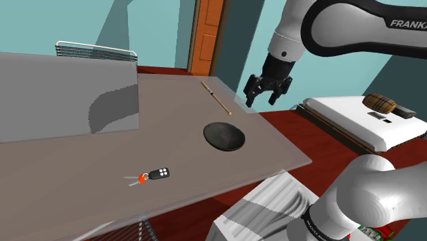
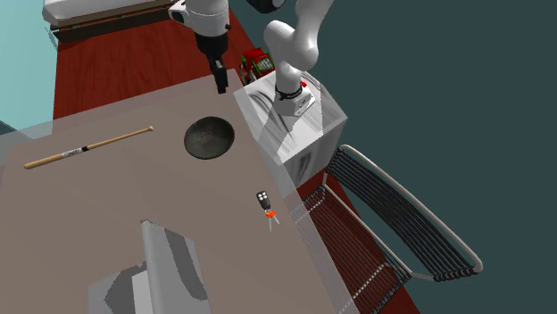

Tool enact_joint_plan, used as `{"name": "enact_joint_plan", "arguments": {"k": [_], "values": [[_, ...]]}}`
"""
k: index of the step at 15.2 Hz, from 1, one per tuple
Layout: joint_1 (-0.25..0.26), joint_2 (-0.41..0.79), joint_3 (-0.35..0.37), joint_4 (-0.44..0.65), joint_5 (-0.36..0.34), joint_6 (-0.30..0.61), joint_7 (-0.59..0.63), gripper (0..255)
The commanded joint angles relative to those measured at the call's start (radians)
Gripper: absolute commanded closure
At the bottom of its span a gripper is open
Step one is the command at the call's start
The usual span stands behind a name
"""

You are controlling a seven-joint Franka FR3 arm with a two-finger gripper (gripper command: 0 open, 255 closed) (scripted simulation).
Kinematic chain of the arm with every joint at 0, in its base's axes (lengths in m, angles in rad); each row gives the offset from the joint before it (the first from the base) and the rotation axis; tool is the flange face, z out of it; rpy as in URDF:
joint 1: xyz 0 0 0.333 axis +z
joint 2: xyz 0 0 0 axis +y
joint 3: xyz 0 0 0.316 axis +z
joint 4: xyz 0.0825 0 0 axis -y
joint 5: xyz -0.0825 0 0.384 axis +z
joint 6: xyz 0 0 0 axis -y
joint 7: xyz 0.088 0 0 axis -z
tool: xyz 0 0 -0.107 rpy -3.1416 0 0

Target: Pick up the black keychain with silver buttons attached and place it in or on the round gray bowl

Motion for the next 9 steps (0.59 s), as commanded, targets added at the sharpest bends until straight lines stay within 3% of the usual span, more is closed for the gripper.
{"name": "enact_joint_plan", "arguments": {"k": [1,9], "values": [[0.003,0.023,0.044,-0.014,0.03,0.029,0.076,0],[0.004,0.182,0.228,-0.004,0.124,0.156,0.371,0]]}}
